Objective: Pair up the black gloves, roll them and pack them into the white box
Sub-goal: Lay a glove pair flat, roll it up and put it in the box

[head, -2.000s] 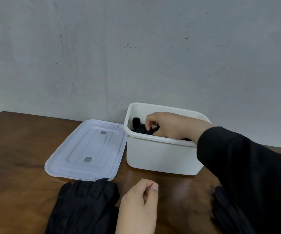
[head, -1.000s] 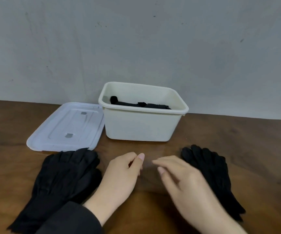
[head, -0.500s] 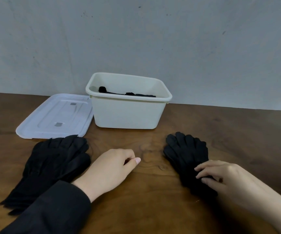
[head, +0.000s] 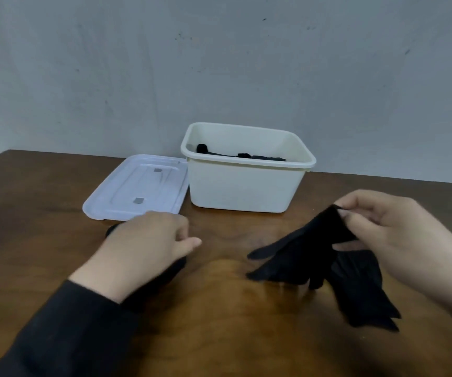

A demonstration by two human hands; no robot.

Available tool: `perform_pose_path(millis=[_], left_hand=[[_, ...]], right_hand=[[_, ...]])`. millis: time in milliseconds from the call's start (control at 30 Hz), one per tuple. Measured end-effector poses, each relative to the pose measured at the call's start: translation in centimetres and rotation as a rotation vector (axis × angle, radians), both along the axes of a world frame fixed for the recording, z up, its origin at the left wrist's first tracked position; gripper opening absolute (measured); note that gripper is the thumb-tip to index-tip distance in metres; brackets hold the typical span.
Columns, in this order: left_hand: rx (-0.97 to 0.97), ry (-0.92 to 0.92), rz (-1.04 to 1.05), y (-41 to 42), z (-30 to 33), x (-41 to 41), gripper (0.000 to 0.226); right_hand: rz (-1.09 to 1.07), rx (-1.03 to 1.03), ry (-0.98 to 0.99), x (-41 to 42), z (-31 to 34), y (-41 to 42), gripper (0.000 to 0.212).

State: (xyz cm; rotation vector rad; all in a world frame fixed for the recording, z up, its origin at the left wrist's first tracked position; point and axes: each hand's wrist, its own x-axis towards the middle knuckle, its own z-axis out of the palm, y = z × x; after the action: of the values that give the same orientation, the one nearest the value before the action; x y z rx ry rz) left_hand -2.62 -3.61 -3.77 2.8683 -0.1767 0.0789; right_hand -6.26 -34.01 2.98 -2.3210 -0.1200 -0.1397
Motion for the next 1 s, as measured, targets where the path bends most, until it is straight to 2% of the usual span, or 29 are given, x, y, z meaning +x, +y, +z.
perform_pose_path(millis=[100, 200, 300, 333, 400, 500, 633, 900, 1000], left_hand=[[0.028, 0.186, 0.121, 3.7, 0.3, 0.2, 0.038], [0.039, 0.399, 0.114, 5.3, -0.1, -0.6, 0.035], [0.054, 0.467, 0.072, 5.5, -0.3, -1.0, 0.032], [0.058, 0.47, 0.067, 5.4, -0.4, -1.0, 0.03], [0.048, 0.449, 0.07, 5.6, -0.6, -0.9, 0.026], [0.049, 0.398, 0.081, 5.9, -1.0, -0.9, 0.017], [0.041, 0.35, 0.088, 6.1, -1.1, -0.8, 0.02], [0.027, 0.354, 0.055, 6.1, -0.6, -1.0, 0.031], [-0.04, 0.329, 0.066, 6.1, -0.3, -0.9, 0.031]], right_hand=[[0.007, -0.003, 0.036, 1.7, -0.8, 1.8, 0.02], [-0.083, 0.061, -0.196, 2.7, -1.5, 3.2, 0.015], [-0.099, 0.033, -0.39, 2.3, -3.4, 4.2, 0.011], [-0.063, 0.0, -0.395, 2.0, -4.6, 4.5, 0.012], [0.051, -0.075, -0.264, 1.5, -7.7, 5.0, 0.017], [0.223, -0.283, -0.074, 0.6, -12.1, 5.2, 0.008], [0.25, -0.291, -0.129, 0.5, -13.9, 4.9, 0.035], [0.257, -0.304, -0.137, 0.7, -14.4, 4.7, 0.027], [0.26, -0.297, -0.14, 0.5, -14.4, 4.6, 0.027]])
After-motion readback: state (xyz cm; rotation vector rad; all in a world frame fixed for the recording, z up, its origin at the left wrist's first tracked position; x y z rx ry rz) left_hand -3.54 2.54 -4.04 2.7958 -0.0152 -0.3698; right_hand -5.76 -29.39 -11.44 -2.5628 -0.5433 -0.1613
